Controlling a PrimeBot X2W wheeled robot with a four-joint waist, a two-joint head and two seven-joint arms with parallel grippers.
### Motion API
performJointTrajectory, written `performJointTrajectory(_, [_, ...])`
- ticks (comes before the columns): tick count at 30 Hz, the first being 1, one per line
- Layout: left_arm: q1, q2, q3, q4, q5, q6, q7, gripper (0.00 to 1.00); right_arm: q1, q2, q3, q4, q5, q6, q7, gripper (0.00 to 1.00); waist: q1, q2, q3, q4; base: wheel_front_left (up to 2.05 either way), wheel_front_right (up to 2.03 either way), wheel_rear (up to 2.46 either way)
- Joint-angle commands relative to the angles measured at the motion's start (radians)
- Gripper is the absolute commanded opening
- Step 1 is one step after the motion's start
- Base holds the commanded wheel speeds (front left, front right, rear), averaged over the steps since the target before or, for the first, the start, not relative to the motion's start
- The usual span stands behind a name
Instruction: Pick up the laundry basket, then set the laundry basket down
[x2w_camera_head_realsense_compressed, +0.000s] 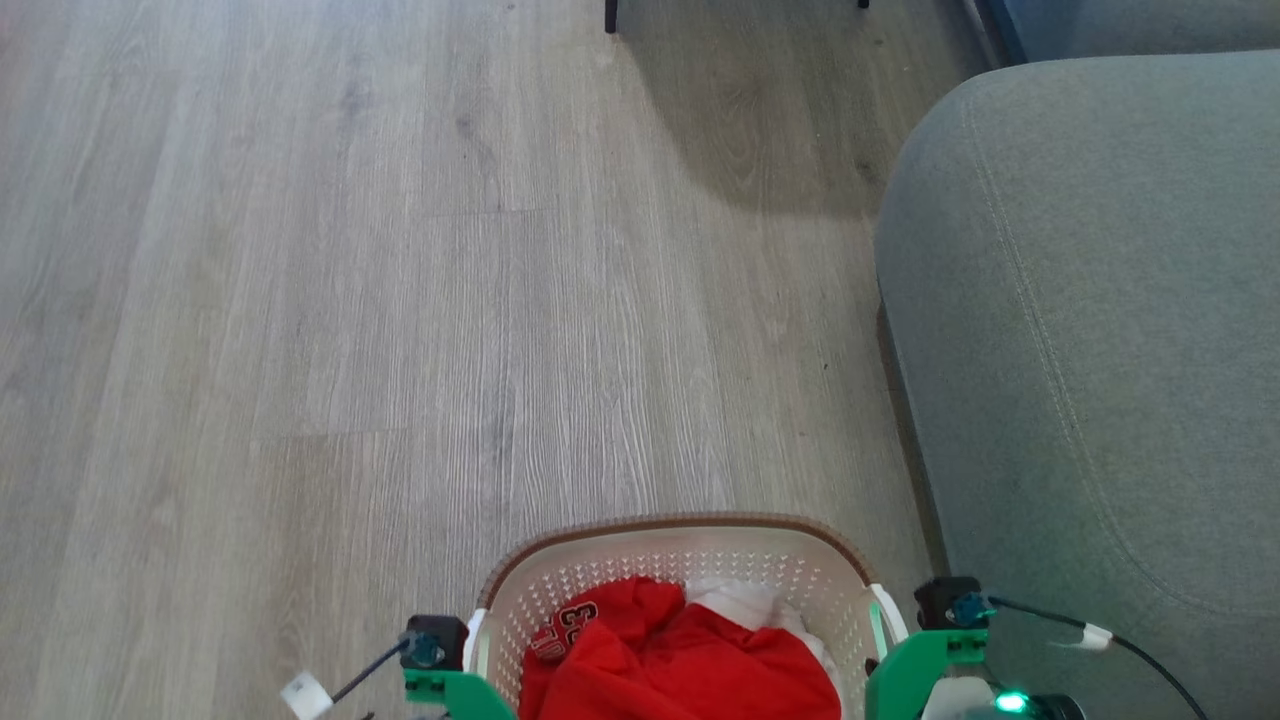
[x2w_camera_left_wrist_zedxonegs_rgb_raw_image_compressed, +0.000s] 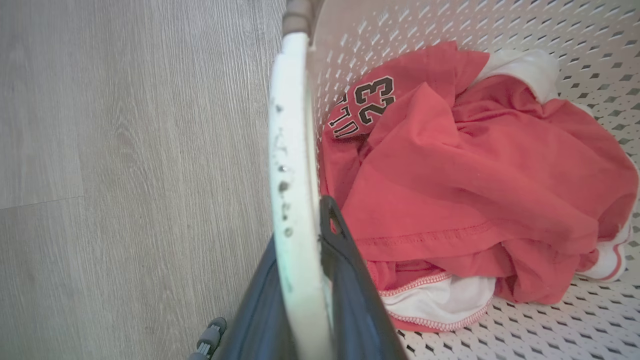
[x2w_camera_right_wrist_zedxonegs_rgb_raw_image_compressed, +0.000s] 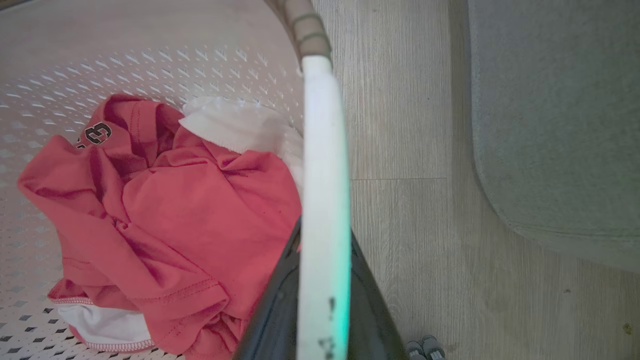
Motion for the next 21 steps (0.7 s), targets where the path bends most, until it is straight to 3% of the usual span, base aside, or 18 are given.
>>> performJointTrajectory(1, [-0.027, 0.034, 0.014, 0.012, -0.006, 0.005, -0.009, 0.00, -0.029, -0.013, 0.014, 0.000, 0.010, -0.002, -0.022, 0.00, 0.0000, 0.0000, 0.001, 0.000, 0.00, 0.00, 0.00])
performJointTrajectory(21, [-0.038, 0.034, -0.010, 0.018, -0.030, 0.005, -0.012, 0.00, -0.057, -0.013, 0.080, 0.011, 0.072, -0.002, -0.043, 0.00, 0.0000, 0.0000, 0.015, -0.005, 0.00, 0.00, 0.00])
